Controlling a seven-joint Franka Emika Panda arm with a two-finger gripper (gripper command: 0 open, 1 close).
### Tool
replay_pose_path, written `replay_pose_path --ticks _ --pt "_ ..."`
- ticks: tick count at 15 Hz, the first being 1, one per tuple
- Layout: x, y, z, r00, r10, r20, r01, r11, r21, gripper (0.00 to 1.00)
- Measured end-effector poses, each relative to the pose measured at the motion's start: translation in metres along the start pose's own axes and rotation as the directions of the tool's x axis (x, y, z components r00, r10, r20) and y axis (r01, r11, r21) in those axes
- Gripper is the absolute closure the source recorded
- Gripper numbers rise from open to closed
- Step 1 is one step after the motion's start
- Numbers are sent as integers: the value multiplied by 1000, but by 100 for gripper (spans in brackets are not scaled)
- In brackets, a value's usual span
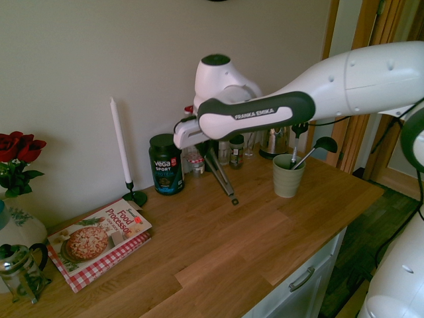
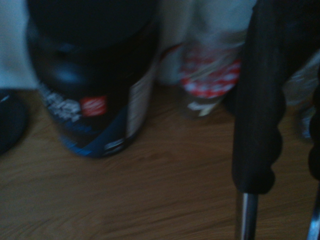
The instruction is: Put the tongs back in the holder
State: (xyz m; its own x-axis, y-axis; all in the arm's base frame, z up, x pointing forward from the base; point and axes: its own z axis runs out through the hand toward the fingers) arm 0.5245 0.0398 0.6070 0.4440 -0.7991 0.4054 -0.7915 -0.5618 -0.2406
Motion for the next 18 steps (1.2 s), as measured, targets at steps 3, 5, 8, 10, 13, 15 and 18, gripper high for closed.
replay_pose_path --ticks 3,5,8,10,13,15,18 --pt "71 49 -61 980 130 -152 -131 991 0 100" --pt "96 76 -81 946 195 -259 -205 979 -15 100" --pt "110 101 -84 896 263 -357 -296 954 -41 100" --pt "114 123 -68 871 302 -387 -345 938 -45 100" --pt "125 156 -36 828 353 -436 -389 921 6 100" --pt "131 172 -16 819 365 -443 -403 915 8 100" --pt "133 183 16 828 368 -424 -405 914 3 100"
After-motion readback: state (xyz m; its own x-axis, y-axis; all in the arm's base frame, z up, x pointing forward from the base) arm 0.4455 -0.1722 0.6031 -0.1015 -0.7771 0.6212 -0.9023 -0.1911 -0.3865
